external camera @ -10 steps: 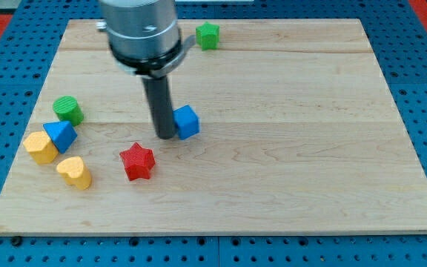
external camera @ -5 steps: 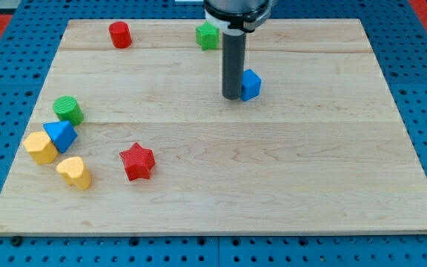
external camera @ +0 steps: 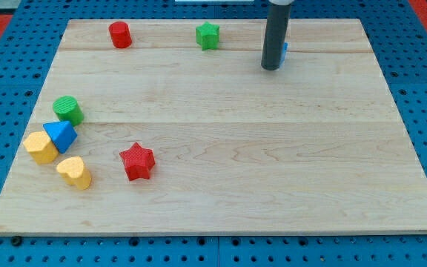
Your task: Put the blue cube to the right of the green star
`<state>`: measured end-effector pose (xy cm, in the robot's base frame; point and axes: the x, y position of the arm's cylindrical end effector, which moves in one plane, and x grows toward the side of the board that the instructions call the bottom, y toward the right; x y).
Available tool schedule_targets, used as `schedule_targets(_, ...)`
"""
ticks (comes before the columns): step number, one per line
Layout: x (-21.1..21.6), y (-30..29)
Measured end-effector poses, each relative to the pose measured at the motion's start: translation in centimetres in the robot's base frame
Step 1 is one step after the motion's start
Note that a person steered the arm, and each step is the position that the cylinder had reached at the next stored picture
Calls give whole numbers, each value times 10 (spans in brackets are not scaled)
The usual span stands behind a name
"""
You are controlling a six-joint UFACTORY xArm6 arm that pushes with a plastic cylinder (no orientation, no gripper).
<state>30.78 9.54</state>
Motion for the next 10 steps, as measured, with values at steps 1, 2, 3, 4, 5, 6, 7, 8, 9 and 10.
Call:
schedule_targets(1,-24,0)
schedule_targets(2,-45,5)
schedule_targets(3,-51,18)
schedule_targets(4,-51,2)
schedule_targets(5,-50,2)
schedule_targets(6,-50,2)
schedule_targets(7,10,-26)
schedule_targets(8,73,-64)
schedule_targets(9,109,-125)
schedule_targets(10,153,-196)
